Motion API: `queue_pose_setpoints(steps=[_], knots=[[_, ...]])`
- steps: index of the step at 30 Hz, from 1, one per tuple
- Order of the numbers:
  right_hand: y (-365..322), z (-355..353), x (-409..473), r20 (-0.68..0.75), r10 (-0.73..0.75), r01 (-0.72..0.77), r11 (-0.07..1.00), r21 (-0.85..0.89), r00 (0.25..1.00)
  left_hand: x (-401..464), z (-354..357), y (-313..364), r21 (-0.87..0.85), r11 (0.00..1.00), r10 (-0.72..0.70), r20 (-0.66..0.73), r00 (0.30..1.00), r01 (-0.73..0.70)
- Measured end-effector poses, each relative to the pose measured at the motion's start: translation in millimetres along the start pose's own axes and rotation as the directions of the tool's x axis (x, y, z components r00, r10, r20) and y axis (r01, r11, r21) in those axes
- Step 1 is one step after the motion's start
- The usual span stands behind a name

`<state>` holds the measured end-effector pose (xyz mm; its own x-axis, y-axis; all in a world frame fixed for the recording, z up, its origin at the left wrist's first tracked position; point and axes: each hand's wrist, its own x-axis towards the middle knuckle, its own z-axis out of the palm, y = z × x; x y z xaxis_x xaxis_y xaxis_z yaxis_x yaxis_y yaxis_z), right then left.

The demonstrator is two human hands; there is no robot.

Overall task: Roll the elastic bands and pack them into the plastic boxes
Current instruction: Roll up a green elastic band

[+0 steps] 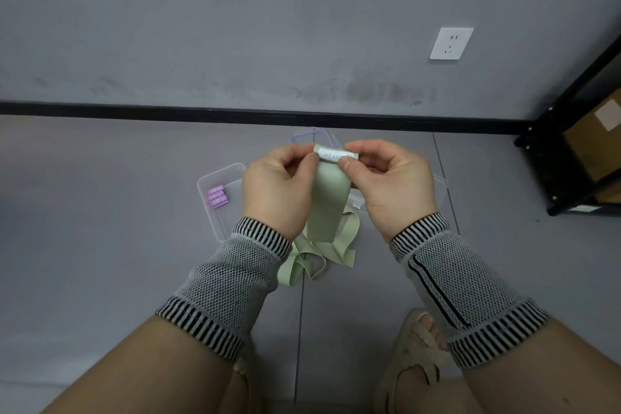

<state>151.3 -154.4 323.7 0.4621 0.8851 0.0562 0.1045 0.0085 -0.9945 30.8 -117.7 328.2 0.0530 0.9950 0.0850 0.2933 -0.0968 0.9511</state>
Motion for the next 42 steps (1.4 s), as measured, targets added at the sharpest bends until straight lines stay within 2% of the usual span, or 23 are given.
queue_pose_setpoints(steps=[5, 9, 13, 18, 20, 23, 25, 28, 31, 33, 37, 42], knots=[[-1, 0, 0, 0.011, -0.019, 0.019, 0.999, 0.028, 1.000, 0, 2, 3, -0.142, 0.989, -0.050, 0.002, 0.999, 0.050], [1, -1, 1, 0.053, 0.026, -0.031, 0.995, 0.097, 0.998, 2, -1, 5, -0.240, 0.968, -0.073, 0.008, 0.997, 0.073], [0, -2, 0, 0.094, 0.066, -0.075, 0.993, 0.086, 0.993, 2, -2, 5, -0.233, 0.971, -0.051, 0.049, 0.998, 0.061], [-2, -1, -1, 0.019, 0.040, -0.042, 0.992, 0.116, 0.999, 3, -4, 2, -0.220, 0.963, -0.119, 0.163, 0.979, 0.154], [1, -1, -3, -0.010, 0.020, -0.019, 0.997, 0.079, 1.000, 2, -4, 2, -0.199, 0.961, -0.150, 0.202, 0.968, 0.190], [5, 2, -5, -0.009, -0.036, 0.036, 0.999, -0.021, 0.999, 2, -5, 4, -0.188, 0.968, -0.129, 0.188, 0.974, 0.165], [6, 4, -6, 0.031, -0.074, 0.076, 0.994, -0.078, 0.997, 3, -7, 3, -0.184, 0.971, -0.122, 0.173, 0.977, 0.153], [2, 1, -6, 0.189, -0.021, 0.022, 1.000, -0.006, 0.982, 9, -16, 0, -0.164, 0.974, -0.131, 0.162, 0.978, 0.157], [-1, -8, -6, 0.364, 0.039, -0.077, 0.993, 0.092, 0.931, 15, -28, -2, -0.176, 0.968, -0.133, 0.245, 0.960, 0.179], [-2, -11, -7, 0.413, 0.048, -0.099, 0.990, 0.102, 0.910, 16, -32, -2, -0.160, 0.973, -0.112, 0.311, 0.944, 0.168], [-4, -13, -9, 0.503, 0.070, -0.086, 0.996, 0.009, 0.862, 17, -38, -6, -0.135, 0.976, -0.101, 0.425, 0.900, 0.173], [1, -5, -16, 0.568, 0.055, 0.028, 0.990, -0.137, 0.821, 18, -46, -11, -0.060, 0.982, -0.125, 0.507, 0.853, 0.180]])
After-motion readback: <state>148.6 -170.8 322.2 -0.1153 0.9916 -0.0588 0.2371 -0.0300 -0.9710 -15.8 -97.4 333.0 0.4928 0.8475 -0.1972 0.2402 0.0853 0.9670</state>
